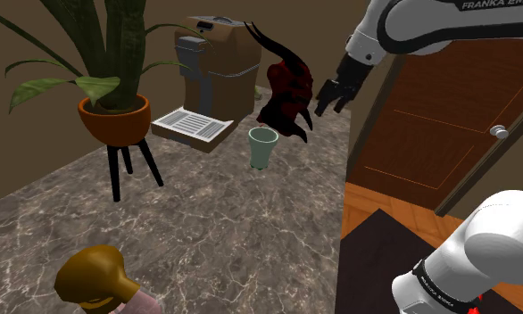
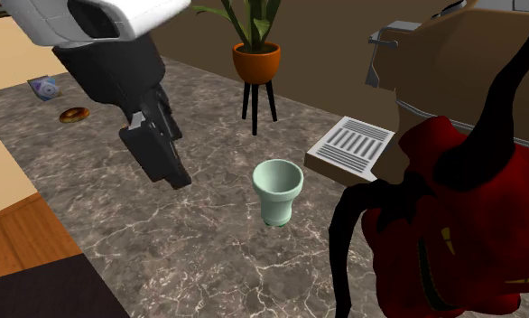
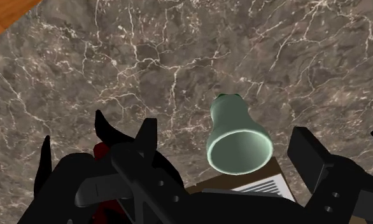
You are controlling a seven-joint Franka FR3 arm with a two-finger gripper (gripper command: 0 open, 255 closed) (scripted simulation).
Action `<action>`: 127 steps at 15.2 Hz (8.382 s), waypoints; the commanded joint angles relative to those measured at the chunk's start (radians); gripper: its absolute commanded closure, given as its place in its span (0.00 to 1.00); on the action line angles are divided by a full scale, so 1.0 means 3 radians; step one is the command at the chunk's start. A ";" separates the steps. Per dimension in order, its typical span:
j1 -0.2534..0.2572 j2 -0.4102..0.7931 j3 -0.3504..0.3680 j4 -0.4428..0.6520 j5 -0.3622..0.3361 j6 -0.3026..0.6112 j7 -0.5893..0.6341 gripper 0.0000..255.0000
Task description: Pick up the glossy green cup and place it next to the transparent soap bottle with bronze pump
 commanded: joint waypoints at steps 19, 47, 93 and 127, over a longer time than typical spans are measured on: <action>0.0005 0.2138 0.0097 0.0839 0.0001 0.1387 0.0204 0.00; 0.0014 0.2178 0.0098 0.0920 -0.0014 0.1346 0.0226 1.00; -0.0001 0.1886 0.0086 0.2644 -0.0075 -0.0664 0.0379 1.00; 0.0614 0.1447 0.0634 0.2927 -0.0288 -0.1334 0.1589 1.00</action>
